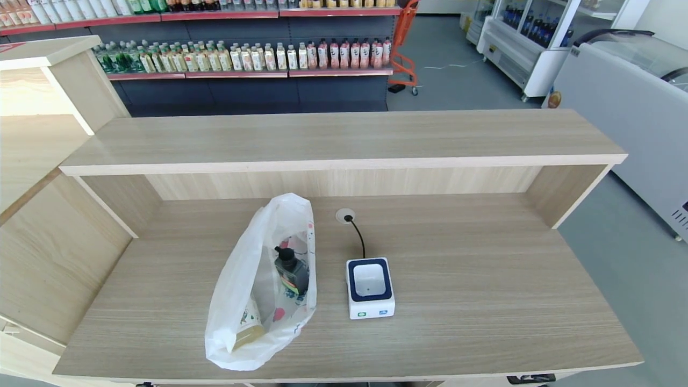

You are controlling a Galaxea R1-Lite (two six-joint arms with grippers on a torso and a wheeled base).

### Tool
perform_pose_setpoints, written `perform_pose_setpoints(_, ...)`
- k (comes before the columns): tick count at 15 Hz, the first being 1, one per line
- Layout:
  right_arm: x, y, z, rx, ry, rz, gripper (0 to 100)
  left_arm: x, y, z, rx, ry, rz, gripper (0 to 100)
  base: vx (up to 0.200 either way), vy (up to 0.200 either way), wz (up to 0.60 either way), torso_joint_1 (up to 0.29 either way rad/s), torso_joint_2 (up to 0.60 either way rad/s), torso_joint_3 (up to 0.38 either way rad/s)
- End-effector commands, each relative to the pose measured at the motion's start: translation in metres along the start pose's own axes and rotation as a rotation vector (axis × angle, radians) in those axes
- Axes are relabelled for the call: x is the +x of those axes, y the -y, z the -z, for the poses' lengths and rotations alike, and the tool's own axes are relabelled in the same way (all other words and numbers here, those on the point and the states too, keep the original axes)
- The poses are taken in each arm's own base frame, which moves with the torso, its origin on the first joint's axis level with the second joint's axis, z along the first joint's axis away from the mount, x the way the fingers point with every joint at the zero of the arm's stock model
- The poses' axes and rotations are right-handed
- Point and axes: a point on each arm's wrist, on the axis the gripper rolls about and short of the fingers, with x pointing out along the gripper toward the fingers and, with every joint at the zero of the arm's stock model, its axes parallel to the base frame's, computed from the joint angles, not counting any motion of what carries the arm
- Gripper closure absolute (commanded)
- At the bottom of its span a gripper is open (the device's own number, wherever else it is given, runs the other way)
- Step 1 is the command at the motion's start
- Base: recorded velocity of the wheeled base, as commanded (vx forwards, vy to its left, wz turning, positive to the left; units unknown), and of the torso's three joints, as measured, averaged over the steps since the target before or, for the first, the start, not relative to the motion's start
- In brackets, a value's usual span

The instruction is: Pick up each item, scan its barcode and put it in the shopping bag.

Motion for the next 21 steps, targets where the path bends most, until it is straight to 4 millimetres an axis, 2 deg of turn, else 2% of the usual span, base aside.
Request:
perform_pose_setpoints(1,0.0003,0.0,-0.0001,-0.001,-0.003,-0.001,100,0.0,0.0,0.0,-0.001,0.001,0.0,0,0.0,0.0,0.0,0.0,0.0,0.0)
perform_pose_setpoints(11,0.0003,-0.0001,0.0001,0.013,-0.004,-0.002,100,0.0,0.0,0.0,0.003,0.001,0.002,0,0.0,0.0,0.0,0.0,0.0,0.0)
perform_pose_setpoints(14,0.0003,-0.0001,0.0001,0.016,-0.004,-0.002,100,0.0,0.0,0.0,0.003,0.001,0.002,0,0.0,0.2,0.0,-0.001,0.0,0.004)
perform_pose_setpoints(18,0.0003,-0.0001,0.0001,0.016,-0.004,-0.002,100,0.0,0.0,0.0,0.002,0.001,0.002,0,0.0,0.0,0.0,0.0,0.0,0.0)
perform_pose_setpoints(21,0.0002,-0.0001,0.0032,0.131,-0.035,0.001,100,0.0,0.0,0.0,0.002,0.001,0.002,0,0.0,0.0,0.0,0.0,0.0,0.0)
